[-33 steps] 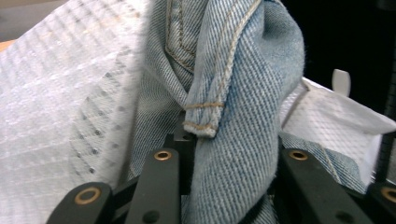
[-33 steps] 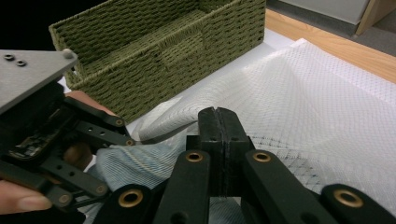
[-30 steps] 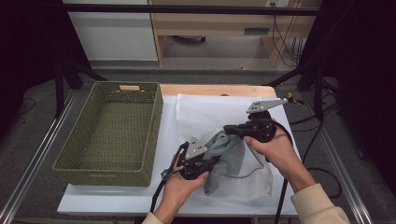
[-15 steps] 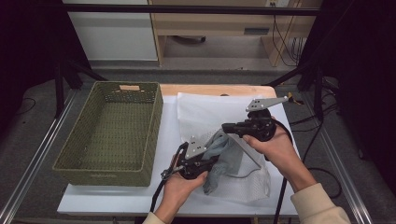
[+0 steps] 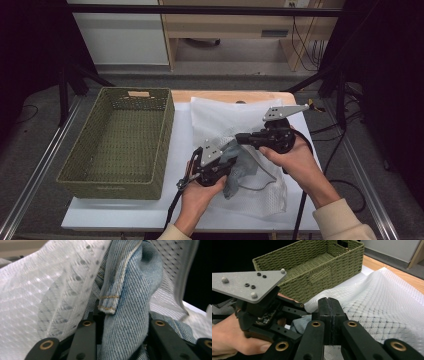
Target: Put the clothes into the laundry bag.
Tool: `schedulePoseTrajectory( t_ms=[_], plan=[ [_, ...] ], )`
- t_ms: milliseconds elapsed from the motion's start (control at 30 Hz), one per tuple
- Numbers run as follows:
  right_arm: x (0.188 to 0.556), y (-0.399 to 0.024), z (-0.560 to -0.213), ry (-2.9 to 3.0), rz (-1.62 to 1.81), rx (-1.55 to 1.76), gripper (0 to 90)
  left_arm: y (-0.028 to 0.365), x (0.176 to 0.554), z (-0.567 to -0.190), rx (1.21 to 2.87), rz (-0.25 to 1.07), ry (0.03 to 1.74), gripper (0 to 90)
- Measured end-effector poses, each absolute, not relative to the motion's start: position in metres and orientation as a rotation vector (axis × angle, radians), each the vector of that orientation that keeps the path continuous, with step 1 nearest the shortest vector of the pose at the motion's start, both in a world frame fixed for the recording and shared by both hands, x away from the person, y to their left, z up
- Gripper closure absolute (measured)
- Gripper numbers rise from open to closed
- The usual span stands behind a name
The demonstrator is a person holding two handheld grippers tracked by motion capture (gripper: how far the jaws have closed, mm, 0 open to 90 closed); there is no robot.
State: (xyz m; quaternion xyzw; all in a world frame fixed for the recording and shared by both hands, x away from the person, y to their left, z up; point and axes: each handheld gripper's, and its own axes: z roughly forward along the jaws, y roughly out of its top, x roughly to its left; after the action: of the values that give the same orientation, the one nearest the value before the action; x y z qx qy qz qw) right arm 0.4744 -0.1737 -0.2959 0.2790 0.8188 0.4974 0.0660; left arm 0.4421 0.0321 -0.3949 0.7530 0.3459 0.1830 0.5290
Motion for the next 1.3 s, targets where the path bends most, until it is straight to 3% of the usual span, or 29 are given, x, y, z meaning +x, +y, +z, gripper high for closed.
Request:
schedulePoseTrajectory(
  t_ms=[700,800,967,1100,1300],
  plan=[
    [0.478,-0.172,-0.328,2.489,1.472,0.886,90.0,0.028,0.468,-0.429,1.786,0.501,0.903,67.4],
    [0.479,-0.172,-0.332,2.482,1.464,0.907,90.0,0.025,0.474,-0.436,1.785,0.491,0.91,58.3],
    [0.483,-0.174,-0.342,2.466,1.417,0.952,90.0,0.023,0.477,-0.441,1.787,0.485,0.885,34.2],
    [0.486,-0.177,-0.346,2.45,1.408,0.983,90.0,0.024,0.476,-0.44,1.785,0.473,0.849,25.3],
    [0.487,-0.18,-0.346,2.437,1.402,1.005,90.0,0.032,0.469,-0.432,1.775,0.443,0.816,20.2]
  ],
)
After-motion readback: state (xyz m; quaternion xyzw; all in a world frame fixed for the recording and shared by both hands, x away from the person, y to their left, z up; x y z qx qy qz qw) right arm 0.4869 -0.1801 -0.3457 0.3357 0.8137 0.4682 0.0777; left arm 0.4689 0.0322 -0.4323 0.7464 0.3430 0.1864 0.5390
